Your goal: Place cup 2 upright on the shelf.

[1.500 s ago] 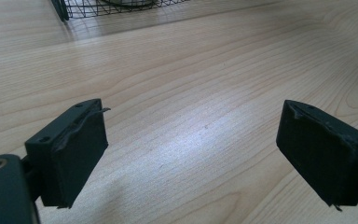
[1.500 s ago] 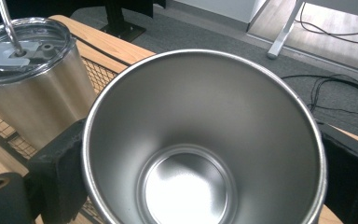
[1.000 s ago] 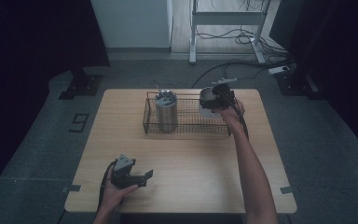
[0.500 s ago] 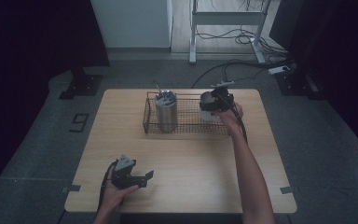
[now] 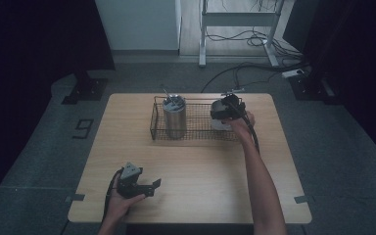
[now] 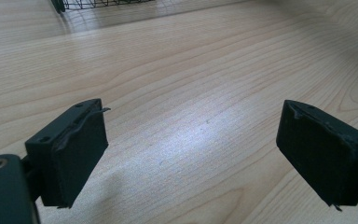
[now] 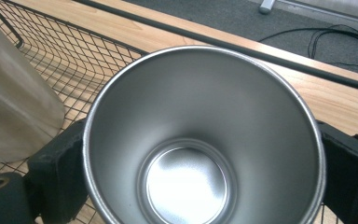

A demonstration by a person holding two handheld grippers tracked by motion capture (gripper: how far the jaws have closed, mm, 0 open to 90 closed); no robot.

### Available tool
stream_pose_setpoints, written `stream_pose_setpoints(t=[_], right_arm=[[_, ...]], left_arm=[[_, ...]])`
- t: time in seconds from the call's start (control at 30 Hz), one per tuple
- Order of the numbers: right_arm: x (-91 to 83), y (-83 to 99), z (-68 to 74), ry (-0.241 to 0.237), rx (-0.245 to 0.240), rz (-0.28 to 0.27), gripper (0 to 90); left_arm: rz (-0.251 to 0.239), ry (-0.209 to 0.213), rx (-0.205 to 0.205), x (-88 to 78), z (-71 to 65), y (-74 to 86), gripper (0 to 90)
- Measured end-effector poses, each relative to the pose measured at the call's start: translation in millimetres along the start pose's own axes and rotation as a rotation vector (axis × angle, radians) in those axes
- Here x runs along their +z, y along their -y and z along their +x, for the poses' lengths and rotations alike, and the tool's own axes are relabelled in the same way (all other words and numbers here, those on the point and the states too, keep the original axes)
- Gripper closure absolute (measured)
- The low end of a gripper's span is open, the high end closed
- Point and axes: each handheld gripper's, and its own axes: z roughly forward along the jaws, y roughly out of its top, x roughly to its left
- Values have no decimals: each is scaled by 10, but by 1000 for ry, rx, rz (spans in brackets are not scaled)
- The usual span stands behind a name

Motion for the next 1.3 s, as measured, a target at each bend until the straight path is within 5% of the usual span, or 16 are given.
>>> stream_pose_setpoints(t=[1.0, 1.3], right_arm=[[149, 83, 30, 23, -17, 96, 57], [123, 89, -8, -4, 41, 112, 0]], left_arm=[[4, -2, -4, -2, 16, 17, 87], [3, -2, -4, -5, 21, 18, 87]])
